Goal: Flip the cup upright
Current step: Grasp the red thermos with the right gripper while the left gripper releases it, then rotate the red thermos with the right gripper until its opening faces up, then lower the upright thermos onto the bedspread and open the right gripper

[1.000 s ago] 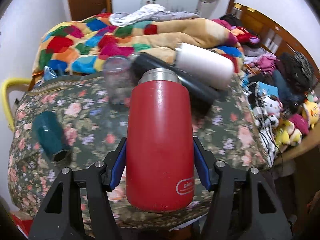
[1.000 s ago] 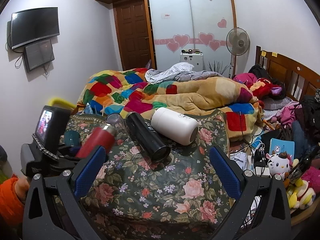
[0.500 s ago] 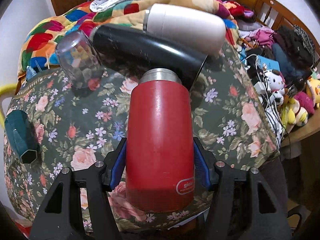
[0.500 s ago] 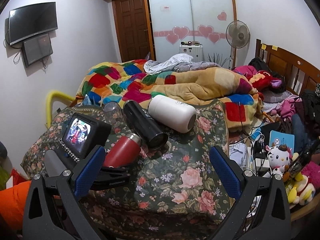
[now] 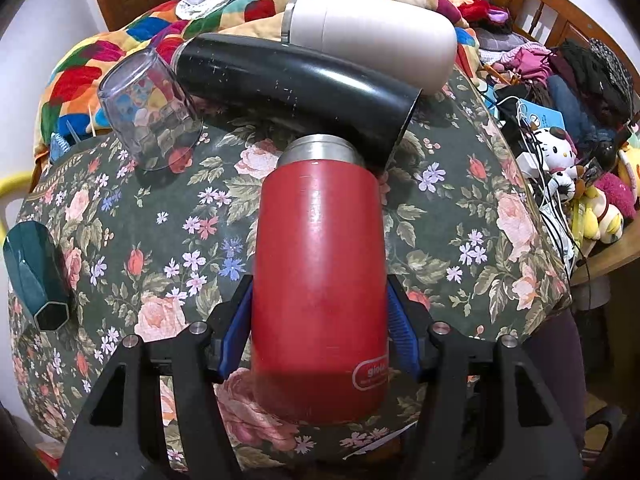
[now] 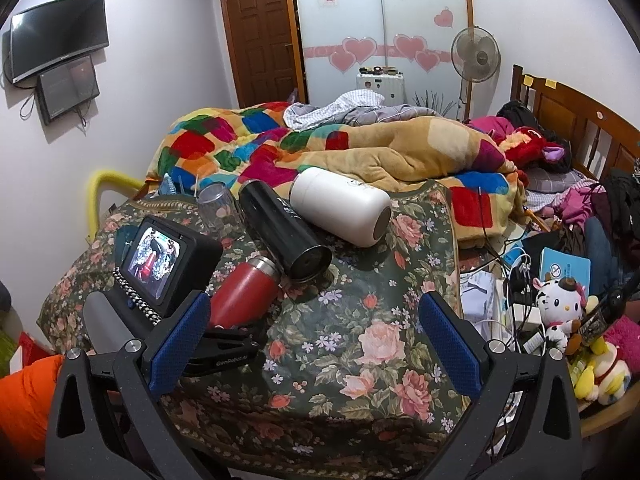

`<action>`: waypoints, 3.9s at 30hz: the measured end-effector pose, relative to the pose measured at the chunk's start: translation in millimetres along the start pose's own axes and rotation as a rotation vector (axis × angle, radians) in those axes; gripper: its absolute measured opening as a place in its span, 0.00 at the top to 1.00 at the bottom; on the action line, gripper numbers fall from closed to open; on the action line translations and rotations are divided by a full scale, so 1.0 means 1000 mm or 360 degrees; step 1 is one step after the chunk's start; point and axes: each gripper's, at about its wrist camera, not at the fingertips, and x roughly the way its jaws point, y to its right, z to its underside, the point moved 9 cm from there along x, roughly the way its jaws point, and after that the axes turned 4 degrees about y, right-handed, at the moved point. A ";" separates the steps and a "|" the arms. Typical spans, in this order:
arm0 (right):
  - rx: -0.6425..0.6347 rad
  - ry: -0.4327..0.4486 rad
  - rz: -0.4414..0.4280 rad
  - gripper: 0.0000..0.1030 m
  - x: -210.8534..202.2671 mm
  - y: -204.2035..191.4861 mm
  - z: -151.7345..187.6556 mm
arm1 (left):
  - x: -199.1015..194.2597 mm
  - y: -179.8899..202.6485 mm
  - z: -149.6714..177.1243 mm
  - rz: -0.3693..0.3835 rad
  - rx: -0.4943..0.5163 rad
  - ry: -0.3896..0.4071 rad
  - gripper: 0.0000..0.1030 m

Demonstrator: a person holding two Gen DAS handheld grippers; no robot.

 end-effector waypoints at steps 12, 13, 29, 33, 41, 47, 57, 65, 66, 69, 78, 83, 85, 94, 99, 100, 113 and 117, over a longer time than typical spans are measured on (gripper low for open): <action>-0.0010 0.0003 0.0028 0.00 0.005 -0.003 -0.008 | -0.059 -0.018 -0.009 0.0046 -0.0062 0.0196 0.32; -0.0005 0.0003 0.0024 0.00 0.006 -0.003 -0.009 | -0.067 -0.024 -0.010 0.0035 -0.0083 0.0227 0.32; 0.0114 -0.0639 -0.0269 0.23 0.140 -0.058 0.045 | -0.144 -0.124 0.030 -0.0332 -0.0333 0.0578 0.15; 0.0229 -0.0791 -0.0339 0.27 0.158 -0.066 0.060 | -0.140 -0.129 0.045 -0.0347 -0.0366 0.0564 0.15; 0.0186 -0.0857 -0.0339 0.36 0.167 -0.078 0.061 | -0.129 -0.131 0.060 -0.0336 -0.0410 0.0546 0.15; 0.0070 -0.0756 -0.0345 0.41 0.156 -0.088 0.045 | -0.132 -0.136 0.060 -0.0350 -0.0442 0.0556 0.15; -0.0201 -0.0438 -0.0279 0.42 0.127 -0.108 0.004 | -0.143 -0.144 0.054 -0.0353 -0.0519 0.0605 0.15; -0.0295 -0.0396 -0.0277 0.42 0.128 -0.121 -0.005 | -0.146 -0.146 0.052 -0.0378 -0.0514 0.0612 0.15; -0.0314 -0.0402 -0.0272 0.42 0.130 -0.122 -0.002 | -0.146 -0.146 0.052 -0.0377 -0.0515 0.0611 0.15; -0.0334 -0.0431 -0.0286 0.42 0.132 -0.125 0.005 | -0.144 -0.147 0.053 -0.0376 -0.0518 0.0603 0.15; -0.0404 -0.0478 -0.0265 0.42 0.139 -0.132 0.020 | -0.137 -0.149 0.057 -0.0363 -0.0544 0.0572 0.15; -0.0398 -0.0514 -0.0282 0.41 0.143 -0.136 0.023 | -0.137 -0.152 0.059 -0.0354 -0.0577 0.0561 0.15; -0.0393 -0.0556 -0.0273 0.38 0.145 -0.136 0.026 | -0.139 -0.152 0.059 -0.0356 -0.0584 0.0564 0.15; -0.0356 -0.0497 -0.0343 0.38 0.108 -0.129 0.019 | -0.162 -0.148 0.058 -0.0366 -0.0587 0.0618 0.15; -0.0336 -0.0258 -0.0345 0.38 0.054 -0.117 -0.009 | -0.191 -0.136 0.049 -0.0349 -0.0571 0.0714 0.15; -0.0330 -0.0191 -0.0344 0.38 0.040 -0.114 -0.017 | -0.199 -0.133 0.047 -0.0346 -0.0565 0.0739 0.15; -0.0186 0.0566 -0.0360 0.38 -0.132 -0.089 -0.088 | -0.356 -0.063 0.024 -0.0323 -0.0378 0.1338 0.09; -0.0157 0.0707 -0.0338 0.35 -0.161 -0.088 -0.091 | -0.390 -0.046 0.032 -0.0343 -0.0333 0.1469 0.06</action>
